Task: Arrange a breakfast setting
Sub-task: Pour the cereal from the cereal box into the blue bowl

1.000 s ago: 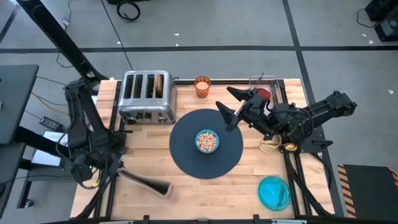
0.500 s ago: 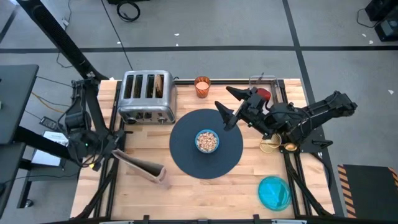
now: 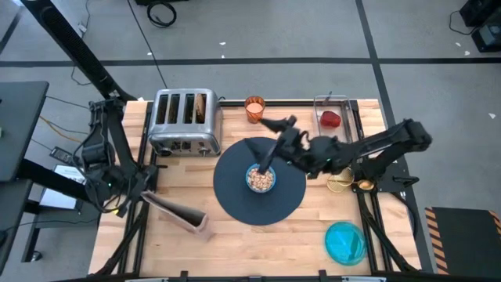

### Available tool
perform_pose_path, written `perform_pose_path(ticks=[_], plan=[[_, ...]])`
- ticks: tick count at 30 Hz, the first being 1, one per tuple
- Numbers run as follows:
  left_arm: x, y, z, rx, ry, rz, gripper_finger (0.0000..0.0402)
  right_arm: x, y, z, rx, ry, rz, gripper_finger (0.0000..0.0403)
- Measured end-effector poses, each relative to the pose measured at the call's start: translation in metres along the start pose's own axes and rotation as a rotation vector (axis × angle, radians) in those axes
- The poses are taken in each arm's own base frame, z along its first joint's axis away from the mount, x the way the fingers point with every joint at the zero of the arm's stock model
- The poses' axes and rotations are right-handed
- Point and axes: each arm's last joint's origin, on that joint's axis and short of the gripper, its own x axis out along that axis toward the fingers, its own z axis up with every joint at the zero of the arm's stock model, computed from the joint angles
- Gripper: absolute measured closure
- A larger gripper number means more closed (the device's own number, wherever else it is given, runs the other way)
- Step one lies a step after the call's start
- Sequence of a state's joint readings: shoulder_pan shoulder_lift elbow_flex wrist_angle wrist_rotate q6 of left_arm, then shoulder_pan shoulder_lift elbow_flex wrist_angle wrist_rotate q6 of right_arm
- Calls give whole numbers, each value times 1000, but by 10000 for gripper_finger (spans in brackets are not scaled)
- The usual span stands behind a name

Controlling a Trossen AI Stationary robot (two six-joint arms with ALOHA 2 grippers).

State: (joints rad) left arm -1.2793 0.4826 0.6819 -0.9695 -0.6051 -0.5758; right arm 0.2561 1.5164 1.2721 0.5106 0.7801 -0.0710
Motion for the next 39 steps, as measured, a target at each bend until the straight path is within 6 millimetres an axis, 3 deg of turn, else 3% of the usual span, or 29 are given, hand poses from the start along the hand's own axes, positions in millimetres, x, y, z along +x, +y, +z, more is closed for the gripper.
perform_pose_path(ticks=[5, 9, 16, 22, 29, 39], plan=[[4, -4, 1, 45, 22, -9, 395, 22, 20, 3, 68, -2, 19, 37], [6, -7, 1, 57, 33, -17, 395, 31, 30, -6, 58, 21, 15, 37], [6, -10, 2, 99, 47, -77, 393, 36, 38, -19, 112, 38, 37, 37], [6, -10, 2, 95, 51, -78, 390, 32, 42, -17, 112, 36, 34, 37], [5, -10, 3, 93, 60, -96, 322, 31, 42, -17, 118, 35, 35, 37], [-19, -5, 26, 66, 12, -130, 235, 31, 42, -18, 112, 42, 39, 37]])
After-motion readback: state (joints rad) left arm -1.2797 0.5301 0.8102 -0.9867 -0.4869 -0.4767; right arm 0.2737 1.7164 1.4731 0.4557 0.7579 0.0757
